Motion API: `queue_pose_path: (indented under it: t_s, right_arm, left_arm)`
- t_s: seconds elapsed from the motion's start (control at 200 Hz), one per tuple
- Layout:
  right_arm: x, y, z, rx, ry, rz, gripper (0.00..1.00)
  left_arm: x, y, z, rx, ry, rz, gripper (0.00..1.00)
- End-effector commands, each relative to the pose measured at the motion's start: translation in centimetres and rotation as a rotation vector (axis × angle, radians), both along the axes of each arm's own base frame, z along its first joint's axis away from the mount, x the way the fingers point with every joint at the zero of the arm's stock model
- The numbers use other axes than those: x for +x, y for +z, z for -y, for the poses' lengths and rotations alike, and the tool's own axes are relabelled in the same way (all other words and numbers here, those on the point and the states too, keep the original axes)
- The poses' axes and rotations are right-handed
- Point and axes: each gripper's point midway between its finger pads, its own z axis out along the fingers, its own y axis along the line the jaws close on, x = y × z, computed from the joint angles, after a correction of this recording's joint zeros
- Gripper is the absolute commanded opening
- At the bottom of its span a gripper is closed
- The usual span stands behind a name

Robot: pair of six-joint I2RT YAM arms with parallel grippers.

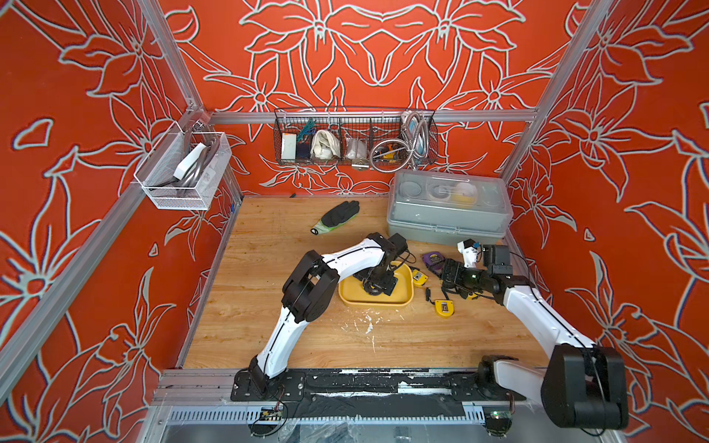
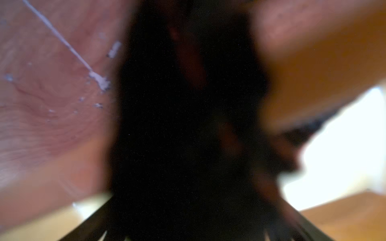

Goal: Take the tape measure out of the storage box
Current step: Pick up the tape measure from the storage box.

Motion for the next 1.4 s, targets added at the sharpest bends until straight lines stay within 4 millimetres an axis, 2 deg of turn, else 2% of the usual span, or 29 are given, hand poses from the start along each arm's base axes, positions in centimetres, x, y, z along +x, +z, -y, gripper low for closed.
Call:
queue_pose_path:
  t_s: [0.0,0.155,0.235,0.33,0.526,0.601,0.706,0.856,1.021,1.116,1.231,1.316,1.396]
  right_arm:
    - [-0.4,-0.5,-0.2,0.010,0.011,-0.015,1.00]
    - [-0.8,-0.6,-0.4,0.013,0.015,-0.017,1.00]
    - [-1.0,-0.8,-0.4,0.019,0.018,-0.024,1.00]
    - [-1.3,-0.7,-0.7,0.036,0.031,-0.026,1.00]
    - [-2.2,-0.2,-2.9,0.182,0.115,-0.032,1.00]
    - [-2.6,0.2,-4.4,0.287,0.184,-0.032,1.00]
    - [-2.9,-0.3,-6.3,0.354,0.262,-0.085,1.00]
    - [-2.9,0.1,-8.8,0.376,0.351,-0.118,1.00]
    - [-2.5,1.5,-10.9,0.436,0.413,-0.121,0.97]
    - [-2.5,1.5,-12.0,0.453,0.445,-0.131,0.96]
    - [-2.3,1.1,-12.4,0.455,0.444,-0.147,0.93]
    - [-2.0,1.9,-12.6,0.463,0.439,-0.114,0.91]
    - [-1.8,2.3,-12.0,0.386,0.421,-0.081,0.92]
  left_arm:
    - [-2.0,-0.7,-0.6,0.015,-0.017,-0.073,0.90]
    - [-2.4,-2.0,-1.3,0.037,-0.015,-0.094,0.80]
    - [-2.5,-1.8,-1.2,0.028,-0.018,-0.096,0.72]
    - [-2.3,-1.2,-1.1,0.018,-0.030,-0.081,0.67]
    - [-2.0,2.1,-0.6,-0.037,-0.093,-0.026,0.61]
    - [-1.9,3.5,-0.5,-0.053,-0.126,-0.002,0.57]
    - [-2.2,5.1,0.0,-0.098,-0.180,0.004,0.55]
    - [-2.4,6.9,0.5,-0.143,-0.223,0.022,0.53]
    - [-2.4,8.1,0.5,-0.169,-0.235,0.052,0.53]
    - [-2.5,8.9,0.9,-0.197,-0.239,0.058,0.52]
    - [-2.5,10.2,1.4,-0.237,-0.237,0.078,0.51]
    - [-2.5,11.4,1.7,-0.267,-0.240,0.092,0.51]
    - [-2.4,12.1,1.8,-0.279,-0.240,0.108,0.51]
